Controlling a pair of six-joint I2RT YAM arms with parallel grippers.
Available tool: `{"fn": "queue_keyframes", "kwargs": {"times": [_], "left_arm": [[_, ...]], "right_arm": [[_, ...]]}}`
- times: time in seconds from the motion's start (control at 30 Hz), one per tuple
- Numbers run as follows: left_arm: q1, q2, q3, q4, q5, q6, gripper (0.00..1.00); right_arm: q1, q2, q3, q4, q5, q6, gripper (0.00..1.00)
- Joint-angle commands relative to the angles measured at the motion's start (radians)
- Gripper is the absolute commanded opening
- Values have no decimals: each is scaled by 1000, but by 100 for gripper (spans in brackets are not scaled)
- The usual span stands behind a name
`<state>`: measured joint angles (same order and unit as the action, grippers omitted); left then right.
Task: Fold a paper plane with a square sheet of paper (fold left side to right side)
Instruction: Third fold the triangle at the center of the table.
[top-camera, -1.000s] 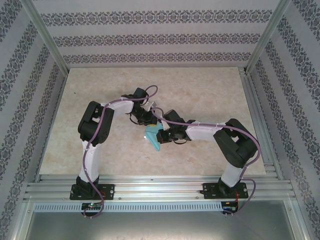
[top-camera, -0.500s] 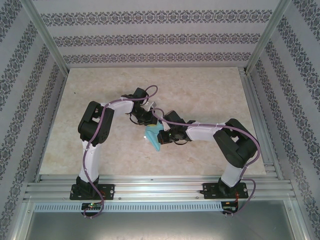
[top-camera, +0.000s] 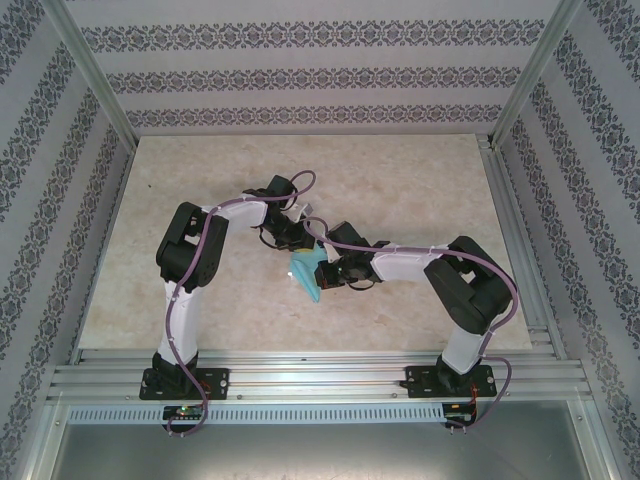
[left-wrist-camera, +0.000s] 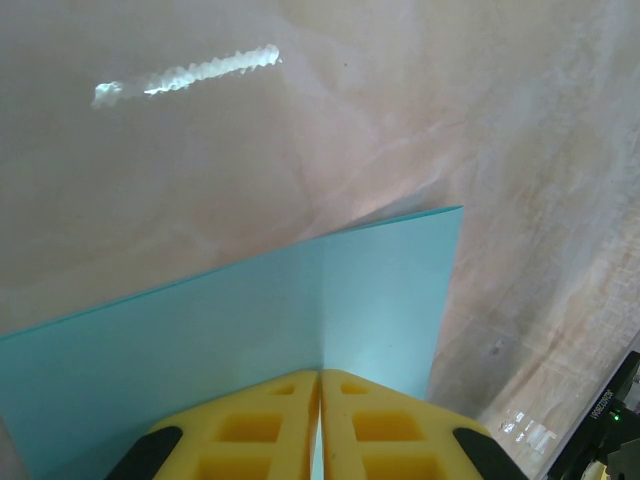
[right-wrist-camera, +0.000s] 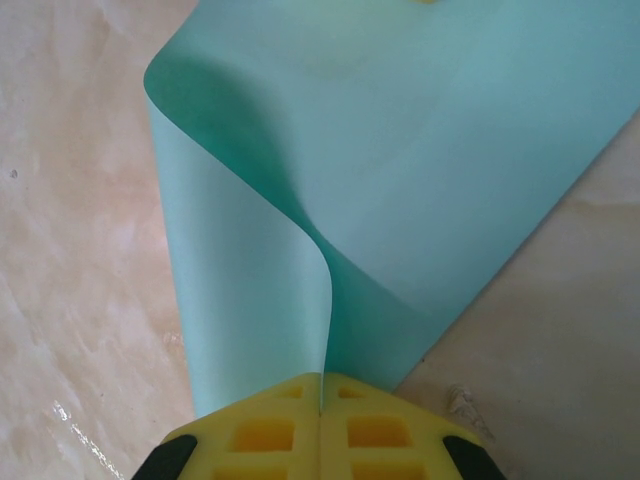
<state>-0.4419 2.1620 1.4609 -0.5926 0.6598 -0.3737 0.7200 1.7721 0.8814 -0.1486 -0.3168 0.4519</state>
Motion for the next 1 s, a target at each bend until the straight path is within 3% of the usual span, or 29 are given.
{"fn": "queue_keyframes", "kwargs": {"times": [0.0, 0.27, 0.67, 0.8, 0.97], "left_arm": [[-27, 58, -6, -32, -67, 22, 10], [-19, -3, 21, -66, -54, 46, 14], [96, -171, 118, -192, -63, 93, 36], [117, -273, -18, -138, -65, 73, 26], [108, -402, -284, 94, 76, -59, 11]], "right_arm": [[9, 36, 20, -5, 4, 4, 0], [18, 50, -8, -37, 10, 2, 0], [30, 87, -15, -61, 15, -3, 0], [32, 89, -4, -70, 16, -8, 0], [36, 91, 1, -79, 18, -13, 0]]}}
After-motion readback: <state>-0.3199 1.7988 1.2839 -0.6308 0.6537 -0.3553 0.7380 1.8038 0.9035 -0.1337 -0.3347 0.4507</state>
